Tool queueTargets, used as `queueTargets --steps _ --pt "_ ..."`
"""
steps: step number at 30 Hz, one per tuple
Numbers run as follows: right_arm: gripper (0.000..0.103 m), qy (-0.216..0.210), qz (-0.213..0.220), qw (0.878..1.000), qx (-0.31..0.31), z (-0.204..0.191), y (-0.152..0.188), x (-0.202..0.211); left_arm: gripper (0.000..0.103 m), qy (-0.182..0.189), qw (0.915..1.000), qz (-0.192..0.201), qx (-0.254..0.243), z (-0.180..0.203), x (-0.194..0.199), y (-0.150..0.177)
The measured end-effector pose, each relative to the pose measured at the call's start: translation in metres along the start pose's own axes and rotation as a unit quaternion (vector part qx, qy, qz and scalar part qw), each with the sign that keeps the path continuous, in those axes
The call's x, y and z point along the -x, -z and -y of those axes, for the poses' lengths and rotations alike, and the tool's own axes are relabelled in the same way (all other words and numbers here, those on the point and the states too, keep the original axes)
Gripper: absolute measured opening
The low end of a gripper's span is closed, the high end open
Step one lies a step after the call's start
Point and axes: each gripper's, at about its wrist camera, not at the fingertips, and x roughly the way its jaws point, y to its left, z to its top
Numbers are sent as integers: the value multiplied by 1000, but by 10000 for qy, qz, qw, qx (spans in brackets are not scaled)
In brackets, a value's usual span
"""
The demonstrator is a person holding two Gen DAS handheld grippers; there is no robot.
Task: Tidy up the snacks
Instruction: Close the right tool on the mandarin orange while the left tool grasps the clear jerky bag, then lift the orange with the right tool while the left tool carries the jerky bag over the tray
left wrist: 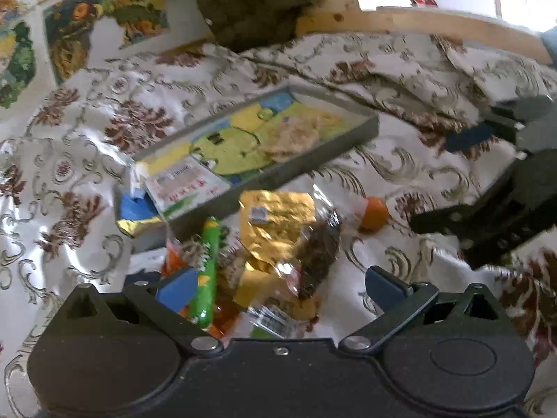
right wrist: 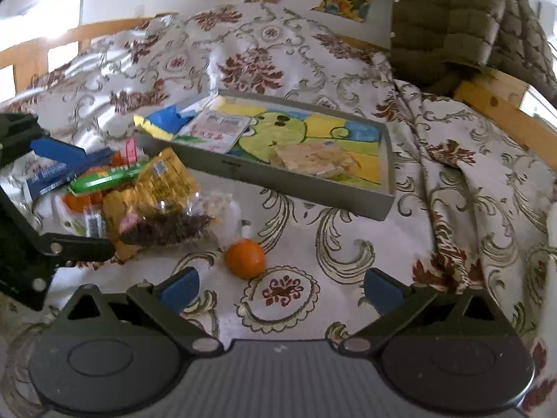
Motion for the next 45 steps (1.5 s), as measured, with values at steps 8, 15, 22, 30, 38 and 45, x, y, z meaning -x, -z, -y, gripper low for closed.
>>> queueTargets --steps 8,15,22,30,38,45 --pt "99 -278 -182 9991 263 -6 1 -27 99 320 9984 -471 40 -1 -15 6" --pt "84 -406 -317 9984 223 -9 0 -37 91 437 9958 -658 468 -12 -23 7" --pt "72 -424 -303 9986 95 -5 -1 -43 66 524 9928 -784 742 -19 -24 8" --pt "65 -491 -385 9980 -40 -4 -2 -58 42 1016 9849 -722 1198 -24 -22 7" --pt "49 -588 -355 9976 -93 -2 -4 -63 34 1296 9859 -458 958 -10 -23 6" --pt "47 -583 -356 9976 -126 -2 -6 -64 18 1229 9887 -388 767 -2 -39 0"
